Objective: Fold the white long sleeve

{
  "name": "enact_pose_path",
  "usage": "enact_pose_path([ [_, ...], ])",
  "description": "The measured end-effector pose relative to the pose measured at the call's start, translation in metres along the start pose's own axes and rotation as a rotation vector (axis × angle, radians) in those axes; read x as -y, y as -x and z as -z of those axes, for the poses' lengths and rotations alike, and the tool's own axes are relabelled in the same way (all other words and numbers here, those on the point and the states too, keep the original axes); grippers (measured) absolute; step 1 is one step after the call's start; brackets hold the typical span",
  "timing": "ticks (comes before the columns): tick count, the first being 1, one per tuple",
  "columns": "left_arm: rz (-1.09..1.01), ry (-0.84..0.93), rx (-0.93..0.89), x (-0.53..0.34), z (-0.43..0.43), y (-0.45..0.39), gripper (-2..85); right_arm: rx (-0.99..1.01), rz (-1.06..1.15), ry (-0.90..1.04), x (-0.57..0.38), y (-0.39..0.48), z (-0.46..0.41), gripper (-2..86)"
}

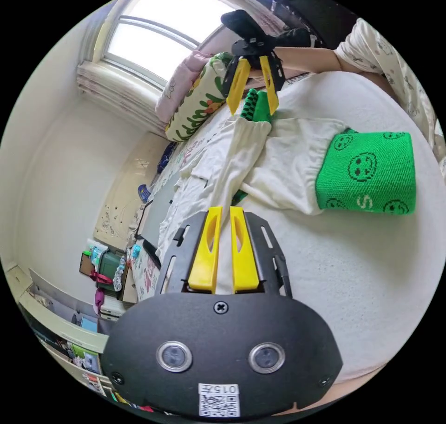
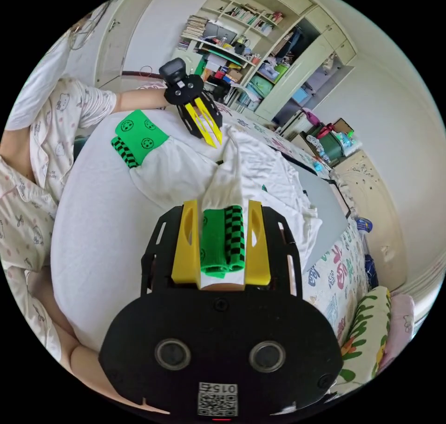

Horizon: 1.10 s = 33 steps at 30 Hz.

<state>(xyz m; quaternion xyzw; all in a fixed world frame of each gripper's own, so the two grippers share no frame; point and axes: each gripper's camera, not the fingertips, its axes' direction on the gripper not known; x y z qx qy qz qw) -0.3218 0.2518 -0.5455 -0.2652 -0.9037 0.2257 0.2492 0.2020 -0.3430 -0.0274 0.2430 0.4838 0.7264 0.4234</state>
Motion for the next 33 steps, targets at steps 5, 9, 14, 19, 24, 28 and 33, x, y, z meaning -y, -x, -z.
enact_pose_path([
  [5,0.297,0.122,0.067,-0.053,0.014,0.09,9.9,0.035,-0.123,0.022,0.009,-0.03,0.015,13.6],
  [9,0.521,0.296,0.074,-0.104,-0.008,0.14,11.5,0.144,-0.146,0.045,0.024,-0.039,0.009,9.9],
  [14,0.566,0.426,0.074,-0.123,-0.035,0.158,8.3,0.199,-0.112,-0.032,0.062,-0.033,0.036,3.8],
  [19,0.622,0.433,0.038,-0.141,-0.041,0.175,4.8,0.444,0.167,-0.095,0.105,0.014,0.065,9.5],
  [24,0.606,0.444,0.045,-0.152,-0.043,0.179,2.9,0.388,0.132,-0.071,0.15,0.011,0.07,9.3],
  [28,0.581,0.456,0.054,-0.162,-0.046,0.178,2.0,0.221,-0.278,-0.039,0.17,-0.056,0.046,8.6],
  [33,0.596,0.451,0.045,-0.185,-0.048,0.18,1.8,0.281,-0.432,0.081,0.194,-0.087,-0.001,4.9],
])
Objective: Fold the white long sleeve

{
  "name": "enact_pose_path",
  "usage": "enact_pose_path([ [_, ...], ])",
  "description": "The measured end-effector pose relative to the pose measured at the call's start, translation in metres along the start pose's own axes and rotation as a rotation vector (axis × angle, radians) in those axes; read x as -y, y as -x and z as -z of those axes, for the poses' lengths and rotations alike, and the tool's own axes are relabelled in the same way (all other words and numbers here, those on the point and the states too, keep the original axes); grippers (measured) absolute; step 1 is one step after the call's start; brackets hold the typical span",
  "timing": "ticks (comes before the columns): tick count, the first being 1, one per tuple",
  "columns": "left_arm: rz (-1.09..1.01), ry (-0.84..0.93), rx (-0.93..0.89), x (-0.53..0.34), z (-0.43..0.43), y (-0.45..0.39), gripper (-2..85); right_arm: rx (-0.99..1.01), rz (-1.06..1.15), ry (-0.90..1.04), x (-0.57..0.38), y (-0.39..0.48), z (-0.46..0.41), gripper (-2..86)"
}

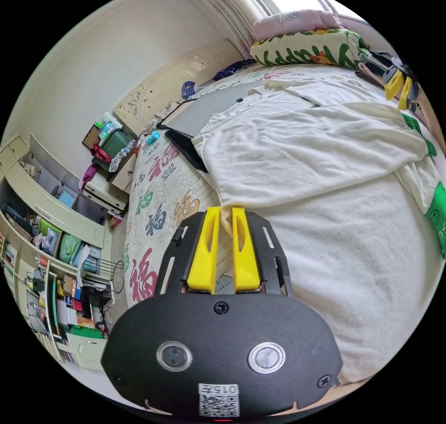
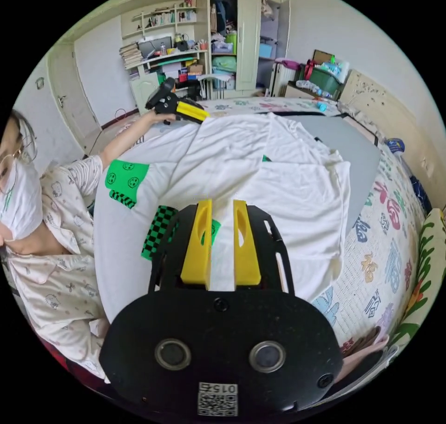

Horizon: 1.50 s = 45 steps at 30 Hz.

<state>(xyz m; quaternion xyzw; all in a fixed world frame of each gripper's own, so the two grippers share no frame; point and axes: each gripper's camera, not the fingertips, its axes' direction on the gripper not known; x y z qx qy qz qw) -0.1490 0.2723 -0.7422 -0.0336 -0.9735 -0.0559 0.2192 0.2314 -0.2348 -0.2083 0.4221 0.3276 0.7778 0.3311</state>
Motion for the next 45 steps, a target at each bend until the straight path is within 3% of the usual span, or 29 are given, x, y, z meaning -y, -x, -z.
enact_pose_path([
  [1,0.009,0.002,-0.006,-0.004,-0.003,0.004,1.9,-0.011,0.002,0.041,0.01,0.003,-0.009,0.8],
  [6,0.042,0.007,-0.11,-0.034,-0.008,0.033,2.6,-0.082,0.01,0.116,0.039,0.01,-0.014,0.7],
  [9,0.133,-0.088,-0.153,-0.069,0.011,0.067,3.6,-0.094,-0.058,-0.051,0.052,-0.008,0.035,4.3],
  [11,0.298,-0.214,-0.183,-0.086,0.016,0.103,6.0,-0.197,-0.123,-0.199,0.069,-0.033,0.062,5.2],
  [13,0.384,-0.241,-0.172,-0.08,0.006,0.124,8.7,-0.309,-0.19,-0.224,0.093,-0.06,0.06,6.7],
  [17,0.422,-0.11,-0.23,-0.02,-0.059,0.154,13.5,-0.42,-0.32,-0.09,0.174,-0.14,0.005,12.7],
  [21,0.527,-0.089,-0.281,0.025,-0.119,0.171,13.8,-0.328,-0.454,-0.045,0.227,-0.203,-0.04,14.5],
  [26,0.571,0.013,-0.223,0.05,-0.199,0.168,13.0,-0.226,-0.592,-0.018,0.271,-0.246,-0.082,13.6],
  [29,0.53,0.057,-0.259,0.05,-0.23,0.161,11.4,-0.269,-0.658,0.083,0.285,-0.255,-0.096,7.7],
  [34,0.509,0.104,-0.295,0.04,-0.261,0.15,5.6,-0.315,-0.681,0.097,0.282,-0.246,-0.082,1.6],
  [39,0.51,0.022,-0.27,0.026,-0.255,0.133,0.4,-0.379,-0.631,0.015,0.266,-0.207,-0.045,-0.1],
  [45,0.513,-0.274,-0.182,-0.025,-0.159,0.097,-0.3,-0.418,-0.511,-0.203,0.202,-0.1,0.083,-0.4],
])
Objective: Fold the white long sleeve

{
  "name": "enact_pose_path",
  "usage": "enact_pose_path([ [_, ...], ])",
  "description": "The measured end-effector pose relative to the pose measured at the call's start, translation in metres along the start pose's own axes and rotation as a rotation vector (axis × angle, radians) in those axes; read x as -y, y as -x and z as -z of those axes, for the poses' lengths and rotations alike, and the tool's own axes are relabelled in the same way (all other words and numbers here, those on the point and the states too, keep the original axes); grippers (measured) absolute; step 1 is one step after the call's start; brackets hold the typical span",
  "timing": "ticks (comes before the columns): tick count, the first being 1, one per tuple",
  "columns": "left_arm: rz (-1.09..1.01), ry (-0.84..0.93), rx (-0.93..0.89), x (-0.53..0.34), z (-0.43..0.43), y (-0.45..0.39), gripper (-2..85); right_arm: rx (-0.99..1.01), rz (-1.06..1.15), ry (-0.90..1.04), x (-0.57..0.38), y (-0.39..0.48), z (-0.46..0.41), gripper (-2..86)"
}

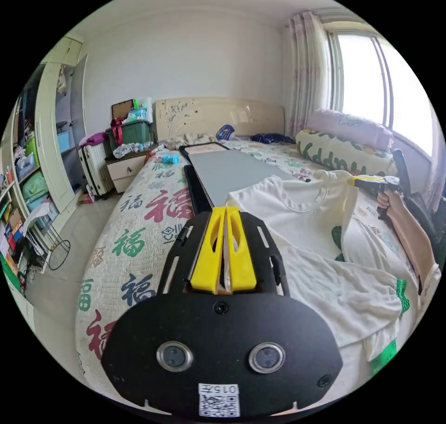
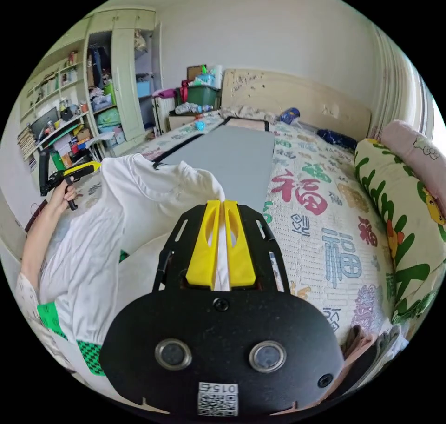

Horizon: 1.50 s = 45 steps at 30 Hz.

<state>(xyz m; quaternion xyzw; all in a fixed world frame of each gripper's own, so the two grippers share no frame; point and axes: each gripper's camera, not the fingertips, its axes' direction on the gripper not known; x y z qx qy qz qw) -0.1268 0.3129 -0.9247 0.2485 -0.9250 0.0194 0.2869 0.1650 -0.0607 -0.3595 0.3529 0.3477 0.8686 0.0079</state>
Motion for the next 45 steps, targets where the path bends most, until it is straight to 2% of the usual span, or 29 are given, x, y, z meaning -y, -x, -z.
enact_pose_path([
  [2,-0.046,-0.119,-0.029,-0.03,0.071,-0.017,-0.3,0.042,0.085,-0.136,-0.048,0.011,0.1,-0.4],
  [4,-0.091,-0.203,-0.071,-0.064,0.134,-0.034,-0.4,0.117,0.15,-0.192,-0.097,0.019,0.178,-0.4],
  [8,-0.27,-0.269,-0.175,-0.188,0.268,-0.088,-0.3,0.299,0.288,-0.204,-0.25,0.038,0.321,-0.4],
  [12,-0.294,-0.213,-0.221,-0.325,0.315,-0.128,-0.3,0.391,0.365,-0.114,-0.378,0.056,0.364,-0.2],
  [14,-0.291,-0.172,-0.137,-0.389,0.32,-0.152,-0.4,0.398,0.385,-0.058,-0.416,0.067,0.37,-0.2],
  [17,-0.252,-0.251,-0.127,-0.418,0.34,-0.164,-0.4,0.363,0.398,-0.072,-0.423,0.065,0.398,-0.1],
  [21,-0.271,-0.306,-0.138,-0.427,0.363,-0.181,-0.4,0.418,0.403,-0.131,-0.428,0.041,0.455,0.2],
  [26,-0.377,-0.187,-0.281,-0.482,0.337,-0.201,0.1,0.502,0.468,0.108,-0.453,0.012,0.446,2.4],
  [28,-0.33,-0.148,-0.322,-0.493,0.326,-0.188,0.5,0.516,0.462,0.158,-0.446,-0.006,0.443,7.2],
  [30,-0.24,-0.154,-0.359,-0.491,0.319,-0.165,1.5,0.529,0.383,0.115,-0.424,-0.034,0.451,9.4],
  [33,0.002,-0.23,-0.288,-0.467,0.306,-0.125,4.6,0.536,0.159,0.025,-0.37,-0.094,0.447,10.5],
  [36,0.196,-0.201,-0.256,-0.425,0.26,-0.096,9.2,0.494,-0.023,-0.001,-0.315,-0.147,0.414,12.5],
  [40,0.365,0.001,-0.304,-0.372,0.147,-0.061,12.3,0.463,-0.212,0.022,-0.256,-0.207,0.347,14.6],
  [45,0.39,0.157,-0.307,-0.34,0.046,-0.049,11.8,0.496,-0.363,0.09,-0.215,-0.271,0.271,15.5],
])
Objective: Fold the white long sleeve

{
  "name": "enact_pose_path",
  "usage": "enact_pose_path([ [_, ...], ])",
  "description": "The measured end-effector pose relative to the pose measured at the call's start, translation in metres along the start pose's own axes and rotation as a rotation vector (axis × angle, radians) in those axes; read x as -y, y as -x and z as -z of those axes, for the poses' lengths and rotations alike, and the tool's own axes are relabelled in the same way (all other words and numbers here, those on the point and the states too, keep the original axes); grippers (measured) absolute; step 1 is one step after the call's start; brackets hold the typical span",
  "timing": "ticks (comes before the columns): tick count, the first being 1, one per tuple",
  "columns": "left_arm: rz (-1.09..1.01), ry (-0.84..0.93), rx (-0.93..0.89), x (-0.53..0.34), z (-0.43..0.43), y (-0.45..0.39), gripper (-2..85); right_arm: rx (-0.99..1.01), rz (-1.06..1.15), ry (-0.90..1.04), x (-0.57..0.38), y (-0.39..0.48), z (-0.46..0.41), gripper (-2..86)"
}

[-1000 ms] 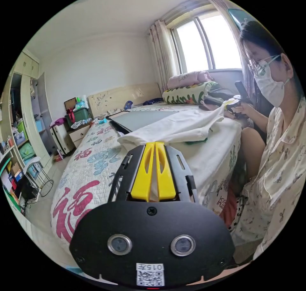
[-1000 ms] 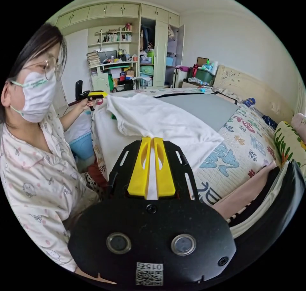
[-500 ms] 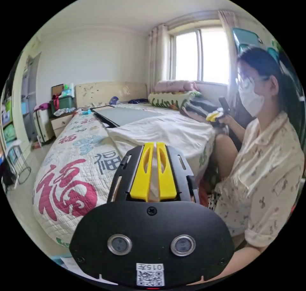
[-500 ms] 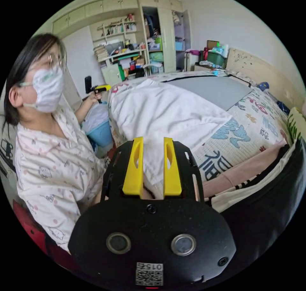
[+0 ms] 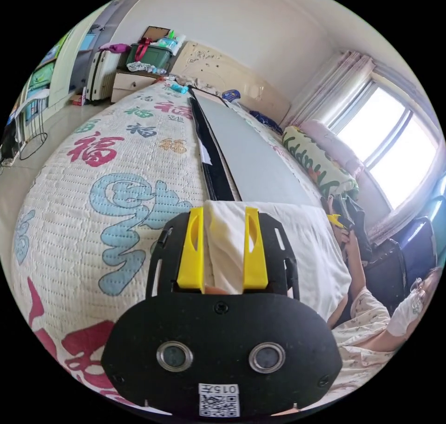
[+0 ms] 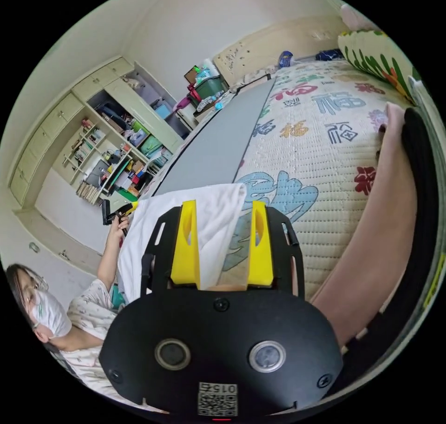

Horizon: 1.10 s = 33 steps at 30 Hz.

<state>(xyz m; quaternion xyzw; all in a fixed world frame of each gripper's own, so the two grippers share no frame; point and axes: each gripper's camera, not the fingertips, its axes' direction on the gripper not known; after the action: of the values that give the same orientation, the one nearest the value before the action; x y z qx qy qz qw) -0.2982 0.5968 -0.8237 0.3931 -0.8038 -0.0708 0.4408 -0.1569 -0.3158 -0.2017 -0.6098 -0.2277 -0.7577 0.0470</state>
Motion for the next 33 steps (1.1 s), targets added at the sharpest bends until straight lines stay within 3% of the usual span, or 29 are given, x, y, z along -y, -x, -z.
enact_pose_path([
  [3,-0.038,0.101,0.022,0.02,-0.038,-0.001,8.2,0.007,-0.031,0.031,0.031,-0.025,-0.017,12.9],
  [7,-0.057,0.134,0.05,0.03,-0.057,0.004,1.8,0.083,-0.05,0.014,0.064,-0.046,-0.028,2.4],
  [15,-0.04,-0.087,-0.05,0.035,-0.022,0.028,0.2,0.043,-0.133,-0.147,0.107,-0.084,-0.029,0.4],
  [25,-0.017,-0.14,-0.044,0.106,-0.055,0.047,1.0,-0.217,-0.108,-0.185,0.173,-0.121,-0.12,1.1],
  [29,-0.005,-0.076,-0.011,0.114,-0.085,0.066,2.2,-0.319,-0.082,-0.068,0.154,-0.152,-0.177,4.7],
  [33,-0.005,-0.051,-0.034,0.11,-0.079,0.074,4.6,-0.516,0.022,-0.13,0.114,-0.149,-0.166,7.1],
])
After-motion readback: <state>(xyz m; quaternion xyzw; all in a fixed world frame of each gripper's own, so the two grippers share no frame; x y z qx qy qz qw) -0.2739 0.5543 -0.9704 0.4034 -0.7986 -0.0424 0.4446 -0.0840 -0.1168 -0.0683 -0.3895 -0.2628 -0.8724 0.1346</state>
